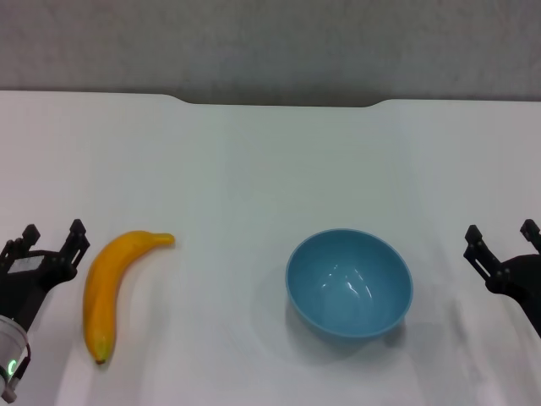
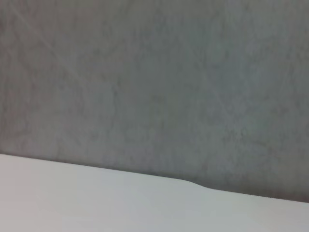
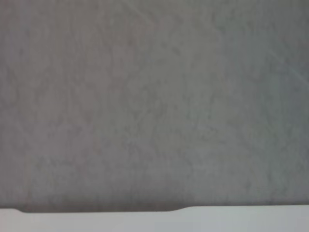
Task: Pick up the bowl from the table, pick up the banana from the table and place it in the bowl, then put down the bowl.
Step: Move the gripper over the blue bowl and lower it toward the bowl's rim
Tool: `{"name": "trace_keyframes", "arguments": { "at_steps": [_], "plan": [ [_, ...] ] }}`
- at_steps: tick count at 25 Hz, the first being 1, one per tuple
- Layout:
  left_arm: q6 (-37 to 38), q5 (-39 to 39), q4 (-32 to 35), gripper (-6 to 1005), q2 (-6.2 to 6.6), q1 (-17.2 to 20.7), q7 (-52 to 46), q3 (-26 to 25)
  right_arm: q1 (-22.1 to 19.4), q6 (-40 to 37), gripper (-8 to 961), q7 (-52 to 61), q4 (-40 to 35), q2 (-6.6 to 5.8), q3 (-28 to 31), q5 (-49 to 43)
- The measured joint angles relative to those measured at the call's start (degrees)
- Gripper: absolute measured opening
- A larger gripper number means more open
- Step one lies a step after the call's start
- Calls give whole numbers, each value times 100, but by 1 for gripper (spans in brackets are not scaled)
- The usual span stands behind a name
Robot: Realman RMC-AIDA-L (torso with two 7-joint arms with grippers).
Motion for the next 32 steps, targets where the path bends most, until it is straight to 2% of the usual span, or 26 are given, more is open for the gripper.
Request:
{"name": "trace_keyframes", "arguments": {
  "at_steps": [5,8,12,18,22,24,26,27,30,32],
  "plan": [
    [292,-129,-30,727,-56,45,415,-28,30,14,878,200,6,1,-4,-3],
    [-52,-239,-235,727,13,122,253,36,89,214,878,465,-21,-32,-38,-82],
    [-552,74,-436,727,77,119,149,11,125,244,878,504,-90,-40,-77,-121],
    [-569,148,-409,726,70,107,149,-9,163,244,878,466,-113,-38,-137,-131],
    [-613,148,-715,719,125,302,110,-38,141,339,878,478,-16,-76,-128,-195],
    [-862,148,-1200,705,251,489,117,-86,118,517,878,497,172,-148,-52,-303],
    [-1378,148,-1836,691,423,675,119,-187,52,876,878,497,607,-336,92,-422],
    [-1792,148,-2291,684,521,788,120,-310,-10,1090,878,489,915,-480,197,-473],
    [-2867,189,-3210,663,624,1007,190,-703,-235,2077,878,456,1825,-855,715,-791],
    [-3569,254,-3656,649,617,1100,279,-1003,-463,3047,878,385,2538,-1003,1327,-1299]
  ]
}}
